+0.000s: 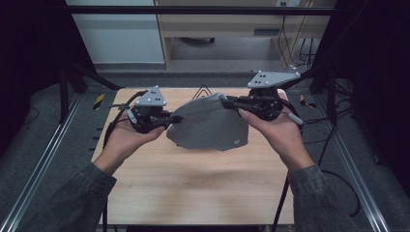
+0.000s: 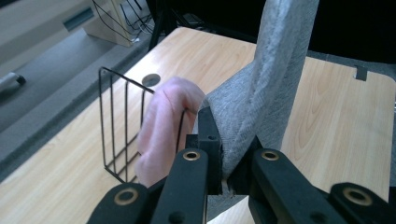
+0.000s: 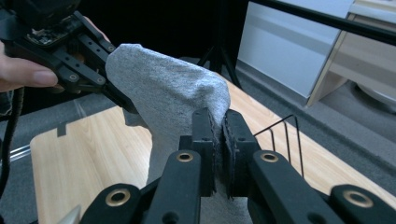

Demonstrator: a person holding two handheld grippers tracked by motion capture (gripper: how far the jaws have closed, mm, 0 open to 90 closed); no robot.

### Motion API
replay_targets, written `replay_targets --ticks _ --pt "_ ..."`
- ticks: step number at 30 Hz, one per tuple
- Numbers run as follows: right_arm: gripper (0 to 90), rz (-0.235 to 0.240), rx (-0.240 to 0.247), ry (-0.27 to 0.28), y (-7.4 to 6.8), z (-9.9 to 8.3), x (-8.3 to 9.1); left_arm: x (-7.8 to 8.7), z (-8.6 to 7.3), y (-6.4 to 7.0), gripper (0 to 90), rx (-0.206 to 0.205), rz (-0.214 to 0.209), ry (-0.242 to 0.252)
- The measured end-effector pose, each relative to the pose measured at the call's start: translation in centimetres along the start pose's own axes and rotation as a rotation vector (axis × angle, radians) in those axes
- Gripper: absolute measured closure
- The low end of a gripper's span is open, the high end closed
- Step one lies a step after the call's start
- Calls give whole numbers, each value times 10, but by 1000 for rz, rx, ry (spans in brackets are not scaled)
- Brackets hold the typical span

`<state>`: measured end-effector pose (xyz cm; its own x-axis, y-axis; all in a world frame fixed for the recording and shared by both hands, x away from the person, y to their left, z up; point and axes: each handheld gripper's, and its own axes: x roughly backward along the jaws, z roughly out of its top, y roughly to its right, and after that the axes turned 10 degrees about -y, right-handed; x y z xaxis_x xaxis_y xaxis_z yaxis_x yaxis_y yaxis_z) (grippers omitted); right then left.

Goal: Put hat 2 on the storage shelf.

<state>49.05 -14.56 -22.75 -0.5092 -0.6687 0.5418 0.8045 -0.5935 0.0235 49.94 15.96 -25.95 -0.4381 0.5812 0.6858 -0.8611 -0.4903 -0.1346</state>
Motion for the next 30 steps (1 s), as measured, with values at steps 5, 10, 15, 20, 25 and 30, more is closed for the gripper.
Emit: replay_targets --ticks 5,10,15,20,25,30 --pt "849 -13 -12 17 4 7 3 6 12 -4 866 -4 31 6" --pt "849 -28 -8 35 8 15 6 15 26 -8 865 -5 46 32" --pt "849 -44 -18 62 16 24 11 15 34 -13 866 6 38 56" --pt "849 -62 -29 84 23 29 13 10 39 -17 866 20 40 76" --pt "849 -92 -42 106 31 31 12 8 50 -23 866 40 55 100" --pt "849 -95 -71 156 41 35 13 8 62 -32 866 51 69 125"
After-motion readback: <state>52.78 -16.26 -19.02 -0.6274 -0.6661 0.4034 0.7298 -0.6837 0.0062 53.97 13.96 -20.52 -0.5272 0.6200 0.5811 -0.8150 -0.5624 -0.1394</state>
